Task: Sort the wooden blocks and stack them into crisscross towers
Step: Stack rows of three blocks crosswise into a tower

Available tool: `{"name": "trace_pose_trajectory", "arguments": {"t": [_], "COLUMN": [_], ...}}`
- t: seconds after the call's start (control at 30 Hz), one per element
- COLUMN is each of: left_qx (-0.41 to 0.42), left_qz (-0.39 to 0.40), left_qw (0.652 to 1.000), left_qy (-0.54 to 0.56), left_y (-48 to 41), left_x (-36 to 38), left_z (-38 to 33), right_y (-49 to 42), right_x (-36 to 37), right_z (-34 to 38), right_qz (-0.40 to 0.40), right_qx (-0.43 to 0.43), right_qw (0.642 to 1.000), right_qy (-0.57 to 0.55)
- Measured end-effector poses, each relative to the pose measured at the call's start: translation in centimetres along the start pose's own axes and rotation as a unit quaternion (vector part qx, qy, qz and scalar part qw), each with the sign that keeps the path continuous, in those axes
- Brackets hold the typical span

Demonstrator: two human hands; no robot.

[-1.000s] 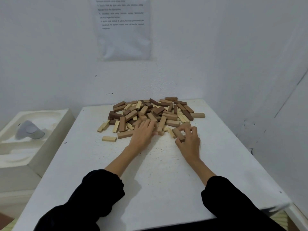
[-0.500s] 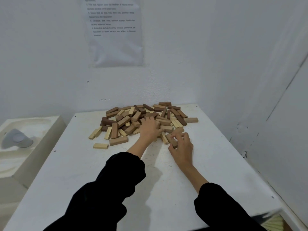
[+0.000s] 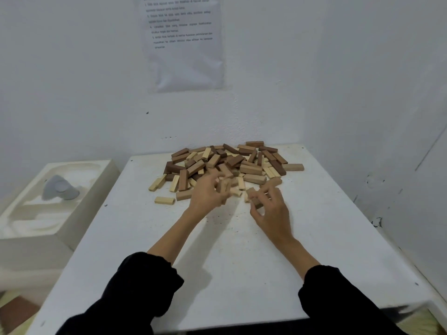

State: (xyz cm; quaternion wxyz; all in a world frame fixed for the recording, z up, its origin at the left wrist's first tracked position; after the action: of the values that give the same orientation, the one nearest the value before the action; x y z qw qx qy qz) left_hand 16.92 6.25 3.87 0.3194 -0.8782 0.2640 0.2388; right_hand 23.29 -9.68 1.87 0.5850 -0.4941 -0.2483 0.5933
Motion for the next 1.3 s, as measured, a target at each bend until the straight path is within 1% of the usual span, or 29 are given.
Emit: {"name": "trace_pose_trajectory", "arguments": {"t": [0.1, 0.2, 0.27, 0.37, 0.43, 0.5, 0.57, 0.63, 0.7, 0.77, 0.8, 0.87, 0.97, 1.17, 1.23, 1.3], "left_qx": [-0.007, -0.04, -0.064, -0.075, -0.081, -0.115, -0.14, -0.134, -0.116, -0.085, -0.07, -0.051, -0.045, -0.06, -0.066, -0.061], "left_qz": [0.01, 0.024, 0.023, 0.021, 0.026, 0.028, 0.041, 0.079, 0.148, 0.205, 0.217, 0.215, 0.189, 0.135, 0.134, 0.158], "left_qw": [0.999, 0.996, 0.994, 0.99, 0.988, 0.986, 0.983, 0.985, 0.982, 0.975, 0.974, 0.975, 0.98, 0.987, 0.988, 0.985], "left_qy": [-0.041, -0.075, -0.09, -0.117, -0.125, -0.117, -0.111, -0.07, -0.024, -0.018, -0.012, 0.006, 0.032, 0.058, 0.043, 0.018], "left_y": [2.9, 5.5, 6.7, 7.6, 8.0, 8.5, 8.8, 8.8, 9.1, 9.6, 9.8, 9.9, 9.3, 8.2, 8.1, 8.3], "left_x": [-1.7, -2.8, -3.6, -4.4, -4.7, -4.9, -5.5, -6.1, -6.5, -6.6, -6.5, -6.3, -6.3, -7.1, -7.5, -7.5], "left_z": [1.8, 4.2, 5.1, 5.4, 5.3, 5.6, 5.9, 6.0, 6.2, 6.8, 7.0, 7.3, 7.5, 8.7, 9.6, 10.2], "right_y": [1.2, 2.5, 3.2, 4.6, 5.4, 6.1, 6.3, 6.2, 6.3, 6.7, 6.6, 6.2, 5.9, 5.9, 5.7, 5.6], "right_x": [-0.3, -0.9, -0.7, 0.5, 1.4, 2.1, 2.5, 2.8, 3.4, 4.1, 4.3, 4.7, 4.7, 4.3, 4.2, 4.3], "right_z": [2.6, 4.5, 5.0, 5.2, 5.8, 6.7, 7.0, 6.4, 5.3, 4.9, 5.1, 5.5, 5.6, 5.8, 6.1, 6.4], "right_qz": [0.061, 0.103, 0.126, 0.176, 0.212, 0.252, 0.274, 0.285, 0.319, 0.367, 0.376, 0.38, 0.399, 0.42, 0.421, 0.421], "right_qx": [-0.089, -0.124, -0.109, -0.056, -0.015, 0.01, 0.029, 0.058, 0.088, 0.108, 0.103, 0.093, 0.116, 0.138, 0.14, 0.142], "right_qw": [0.993, 0.983, 0.981, 0.976, 0.967, 0.954, 0.944, 0.941, 0.932, 0.915, 0.912, 0.91, 0.898, 0.885, 0.885, 0.886], "right_qy": [-0.05, -0.089, -0.1, -0.117, -0.138, -0.164, -0.183, -0.176, -0.149, -0.128, -0.128, -0.136, -0.142, -0.144, -0.139, -0.135]}}
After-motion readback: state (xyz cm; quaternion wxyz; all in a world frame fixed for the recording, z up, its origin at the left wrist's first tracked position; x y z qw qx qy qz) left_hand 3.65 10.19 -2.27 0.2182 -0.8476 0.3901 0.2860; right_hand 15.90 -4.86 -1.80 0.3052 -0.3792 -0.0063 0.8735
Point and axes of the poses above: each hand's wrist, its own y-axis away from the middle knuckle, its own x-axis out of the palm, z = x × y, the point moved 8 cm from there along -y, towards the middle knuckle, and after that the axes turned 15 degrees about -z, right-handed, at the moved point
